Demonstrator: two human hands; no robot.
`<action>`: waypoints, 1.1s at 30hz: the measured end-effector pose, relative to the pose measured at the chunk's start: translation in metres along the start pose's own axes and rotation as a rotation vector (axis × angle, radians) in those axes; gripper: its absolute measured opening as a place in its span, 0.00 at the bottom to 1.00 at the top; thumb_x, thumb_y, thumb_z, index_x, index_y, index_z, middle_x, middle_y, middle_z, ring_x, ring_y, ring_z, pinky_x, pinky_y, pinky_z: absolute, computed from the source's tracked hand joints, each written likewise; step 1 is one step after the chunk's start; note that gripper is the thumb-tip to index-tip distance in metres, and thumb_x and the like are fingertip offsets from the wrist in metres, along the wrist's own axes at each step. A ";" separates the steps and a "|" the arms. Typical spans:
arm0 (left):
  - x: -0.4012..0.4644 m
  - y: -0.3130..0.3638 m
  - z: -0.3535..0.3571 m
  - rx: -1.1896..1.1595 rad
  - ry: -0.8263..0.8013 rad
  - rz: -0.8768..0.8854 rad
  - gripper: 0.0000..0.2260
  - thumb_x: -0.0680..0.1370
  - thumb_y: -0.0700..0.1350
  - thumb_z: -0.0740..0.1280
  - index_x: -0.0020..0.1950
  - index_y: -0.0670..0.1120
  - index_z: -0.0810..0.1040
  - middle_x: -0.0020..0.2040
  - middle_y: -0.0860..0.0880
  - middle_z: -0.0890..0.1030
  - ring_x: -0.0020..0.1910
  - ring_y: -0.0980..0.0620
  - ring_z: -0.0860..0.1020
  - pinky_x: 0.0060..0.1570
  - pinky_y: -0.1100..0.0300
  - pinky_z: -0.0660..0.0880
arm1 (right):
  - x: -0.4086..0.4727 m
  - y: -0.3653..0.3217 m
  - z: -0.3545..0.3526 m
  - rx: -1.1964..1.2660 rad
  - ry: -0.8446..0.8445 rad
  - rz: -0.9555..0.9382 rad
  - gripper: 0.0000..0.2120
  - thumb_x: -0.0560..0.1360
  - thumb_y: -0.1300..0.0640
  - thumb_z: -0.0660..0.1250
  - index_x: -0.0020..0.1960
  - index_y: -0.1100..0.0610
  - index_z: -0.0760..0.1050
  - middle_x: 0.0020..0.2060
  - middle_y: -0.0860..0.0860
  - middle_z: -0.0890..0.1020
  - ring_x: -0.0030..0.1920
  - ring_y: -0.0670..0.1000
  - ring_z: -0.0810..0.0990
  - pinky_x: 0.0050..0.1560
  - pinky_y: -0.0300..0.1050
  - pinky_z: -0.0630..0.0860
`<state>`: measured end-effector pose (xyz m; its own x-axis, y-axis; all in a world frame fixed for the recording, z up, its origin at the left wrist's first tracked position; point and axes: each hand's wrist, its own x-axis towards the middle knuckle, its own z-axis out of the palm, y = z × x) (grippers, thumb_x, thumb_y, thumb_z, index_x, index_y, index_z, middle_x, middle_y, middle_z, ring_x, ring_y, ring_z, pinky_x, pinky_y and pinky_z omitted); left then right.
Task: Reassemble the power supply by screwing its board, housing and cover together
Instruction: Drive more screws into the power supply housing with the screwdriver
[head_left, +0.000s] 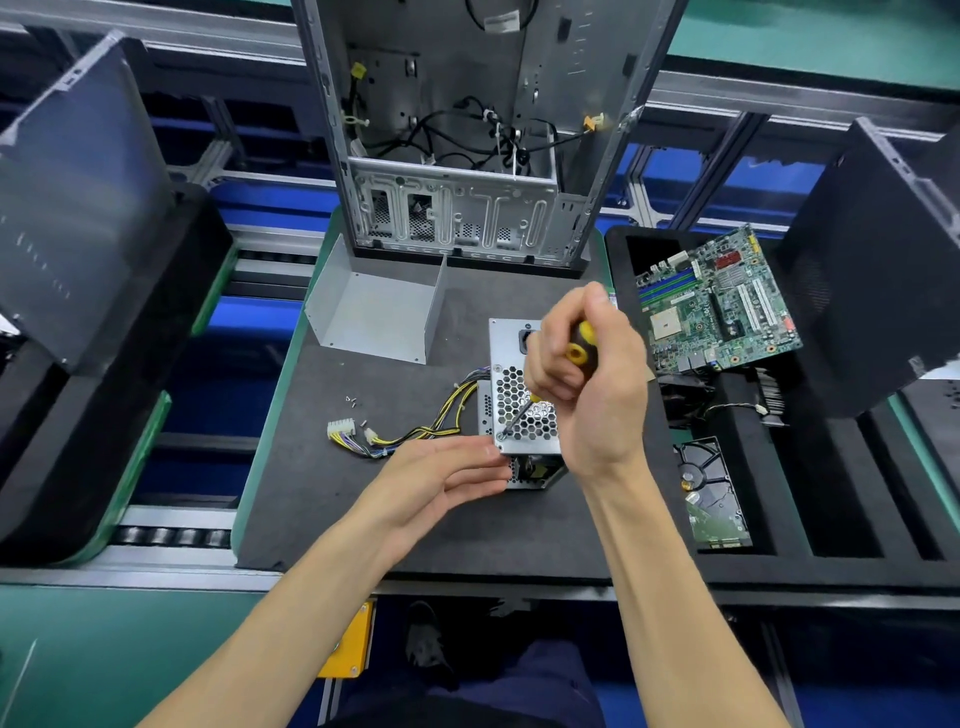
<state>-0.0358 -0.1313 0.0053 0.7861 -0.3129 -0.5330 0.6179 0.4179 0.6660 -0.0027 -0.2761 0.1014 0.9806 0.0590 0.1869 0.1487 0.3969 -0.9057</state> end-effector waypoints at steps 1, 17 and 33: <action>0.001 0.000 0.000 -0.006 0.001 -0.001 0.09 0.72 0.37 0.76 0.51 0.37 0.86 0.53 0.34 0.84 0.54 0.38 0.84 0.50 0.54 0.82 | -0.001 0.001 0.004 -0.024 -0.042 0.013 0.20 0.82 0.49 0.54 0.36 0.52 0.75 0.25 0.45 0.64 0.26 0.47 0.60 0.29 0.41 0.59; 0.002 0.004 -0.003 0.026 0.000 -0.018 0.14 0.68 0.38 0.77 0.52 0.35 0.85 0.54 0.33 0.84 0.54 0.37 0.84 0.49 0.54 0.82 | 0.005 -0.013 0.005 -0.068 -0.298 0.196 0.23 0.82 0.51 0.56 0.28 0.52 0.62 0.20 0.43 0.60 0.22 0.45 0.56 0.26 0.39 0.53; 0.002 0.008 -0.003 0.084 0.001 -0.020 0.19 0.68 0.41 0.77 0.55 0.32 0.82 0.53 0.31 0.83 0.51 0.38 0.84 0.47 0.55 0.82 | 0.015 -0.012 0.023 -0.305 -0.394 0.310 0.26 0.82 0.43 0.52 0.26 0.50 0.63 0.21 0.50 0.67 0.25 0.50 0.62 0.28 0.42 0.61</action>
<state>-0.0290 -0.1260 0.0084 0.7737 -0.3192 -0.5473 0.6325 0.3387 0.6966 0.0068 -0.2586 0.1239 0.8714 0.4896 -0.0302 -0.0507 0.0288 -0.9983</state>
